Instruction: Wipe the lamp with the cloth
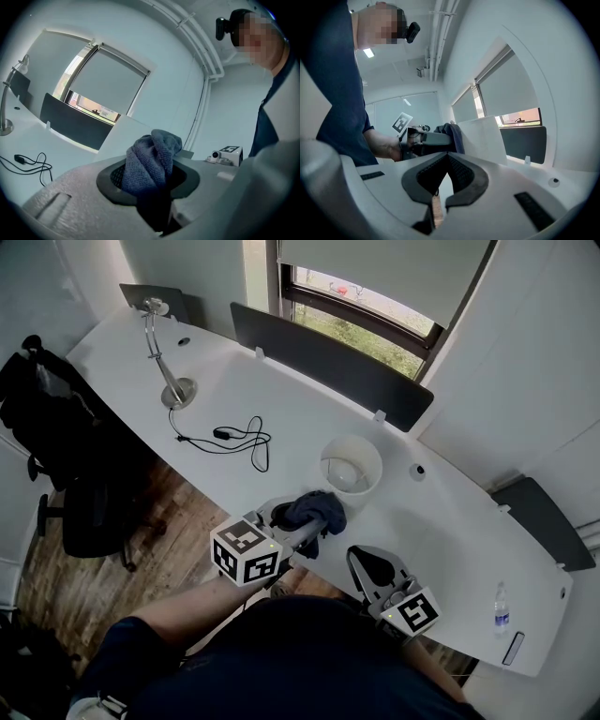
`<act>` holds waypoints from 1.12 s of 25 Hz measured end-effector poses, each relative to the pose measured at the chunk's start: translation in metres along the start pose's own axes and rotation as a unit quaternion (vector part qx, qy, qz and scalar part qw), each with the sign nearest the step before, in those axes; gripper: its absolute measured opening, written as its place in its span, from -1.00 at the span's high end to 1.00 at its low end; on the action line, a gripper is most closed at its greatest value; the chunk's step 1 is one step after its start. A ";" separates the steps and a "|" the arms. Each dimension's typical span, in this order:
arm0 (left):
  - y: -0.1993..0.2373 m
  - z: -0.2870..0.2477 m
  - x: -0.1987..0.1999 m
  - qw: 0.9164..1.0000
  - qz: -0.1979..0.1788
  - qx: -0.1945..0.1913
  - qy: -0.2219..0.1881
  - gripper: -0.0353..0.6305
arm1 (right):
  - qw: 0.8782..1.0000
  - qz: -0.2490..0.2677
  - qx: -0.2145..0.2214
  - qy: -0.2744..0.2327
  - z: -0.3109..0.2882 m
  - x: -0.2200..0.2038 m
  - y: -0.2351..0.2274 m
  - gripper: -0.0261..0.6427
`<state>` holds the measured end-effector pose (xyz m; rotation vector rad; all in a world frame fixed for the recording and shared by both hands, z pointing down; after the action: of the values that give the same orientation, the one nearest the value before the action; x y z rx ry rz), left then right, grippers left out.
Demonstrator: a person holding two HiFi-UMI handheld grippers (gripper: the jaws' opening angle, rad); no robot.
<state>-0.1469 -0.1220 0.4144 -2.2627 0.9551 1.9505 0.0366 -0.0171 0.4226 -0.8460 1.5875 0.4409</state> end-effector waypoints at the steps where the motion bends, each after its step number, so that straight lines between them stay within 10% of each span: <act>1: 0.004 0.000 -0.005 1.000 0.002 0.000 0.006 0.49 | 1.000 0.000 -0.002 0.002 -0.001 -0.001 0.001 0.89; 17: 0.057 -0.015 -0.078 0.993 0.034 0.050 0.104 0.49 | 1.000 -0.011 -0.007 0.025 0.003 -0.006 -0.029 0.89; 28: 0.040 -0.008 -0.035 0.991 0.009 0.107 0.082 0.49 | 0.998 -0.002 0.054 0.011 -0.007 0.010 -0.061 0.89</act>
<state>-0.1588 -0.1425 0.4628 -2.3234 1.1430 1.5971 0.0763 -0.0655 0.4251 -0.7739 1.6139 0.3403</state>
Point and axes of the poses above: the fingertips, and each gripper's own axes: z backward along the fingers, y to its left, x out of its top, the point moved 9 cm from there along z, backward along the fingers, and after that the axes turned 4 degrees about y, right-handed, at the moved point
